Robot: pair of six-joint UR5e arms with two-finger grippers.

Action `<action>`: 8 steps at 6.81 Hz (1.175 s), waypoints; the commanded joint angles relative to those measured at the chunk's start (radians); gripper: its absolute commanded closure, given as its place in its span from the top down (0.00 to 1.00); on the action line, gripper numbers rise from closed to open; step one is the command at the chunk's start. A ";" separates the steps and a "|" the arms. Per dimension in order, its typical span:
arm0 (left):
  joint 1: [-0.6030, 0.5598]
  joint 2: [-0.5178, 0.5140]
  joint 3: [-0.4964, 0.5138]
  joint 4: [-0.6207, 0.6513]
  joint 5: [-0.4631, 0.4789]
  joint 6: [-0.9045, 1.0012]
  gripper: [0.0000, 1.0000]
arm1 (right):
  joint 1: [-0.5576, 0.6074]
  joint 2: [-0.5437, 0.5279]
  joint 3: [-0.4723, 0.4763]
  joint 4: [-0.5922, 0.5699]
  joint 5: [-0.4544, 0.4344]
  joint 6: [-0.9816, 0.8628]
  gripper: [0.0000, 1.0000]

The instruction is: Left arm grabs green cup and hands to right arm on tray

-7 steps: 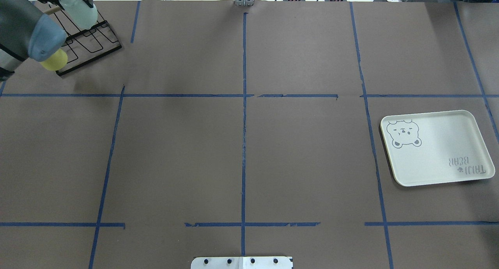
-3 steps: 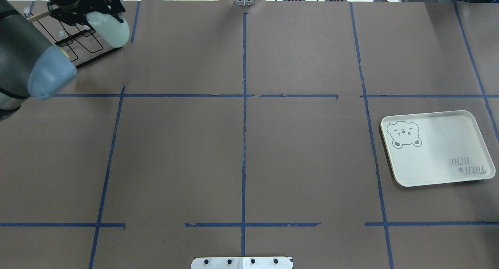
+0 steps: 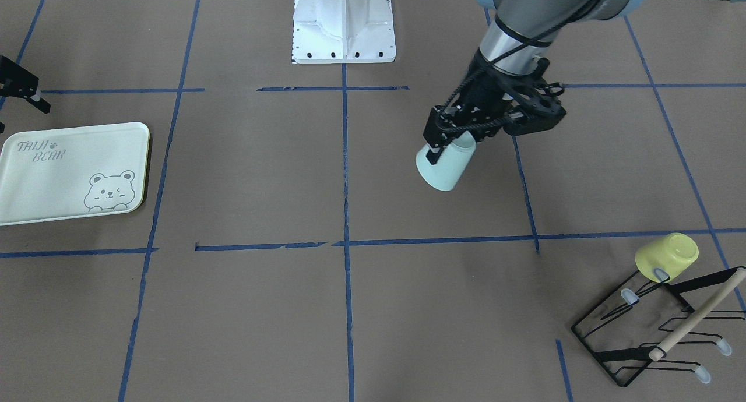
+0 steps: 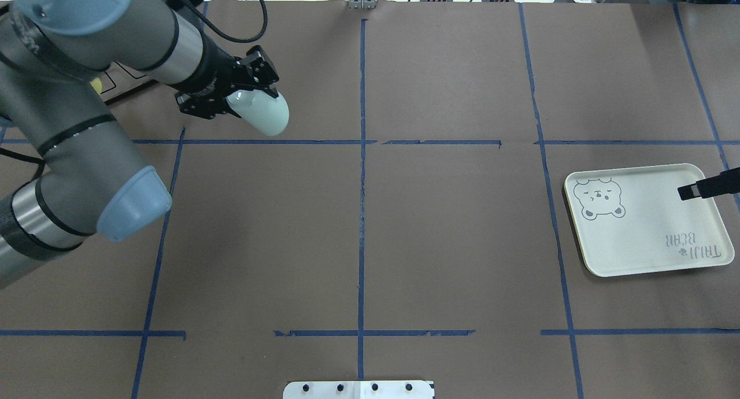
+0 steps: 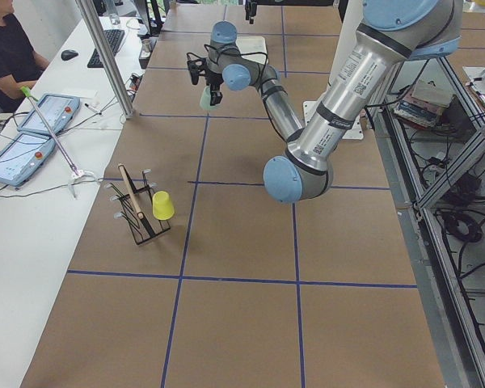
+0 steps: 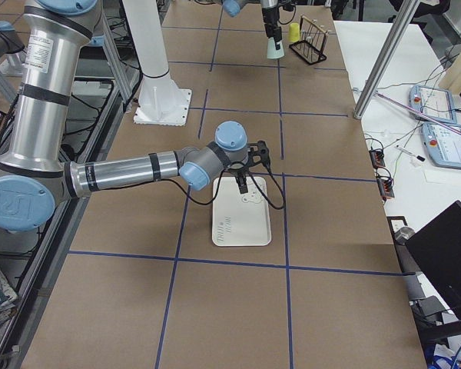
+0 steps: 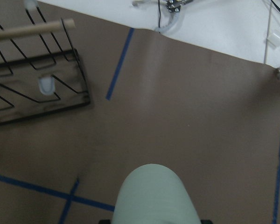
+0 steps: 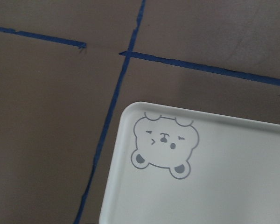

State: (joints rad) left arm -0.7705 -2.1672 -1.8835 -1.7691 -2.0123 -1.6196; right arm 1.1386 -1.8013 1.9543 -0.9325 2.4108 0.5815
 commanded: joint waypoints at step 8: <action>0.184 0.073 0.143 -1.247 0.063 -0.819 0.02 | -0.325 0.431 0.006 0.781 -0.073 1.466 1.00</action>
State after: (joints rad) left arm -0.5870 -2.1009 -1.7910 -2.8584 -1.9644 -2.3617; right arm 0.8472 -1.4276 1.9582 -0.1614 2.3537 1.9759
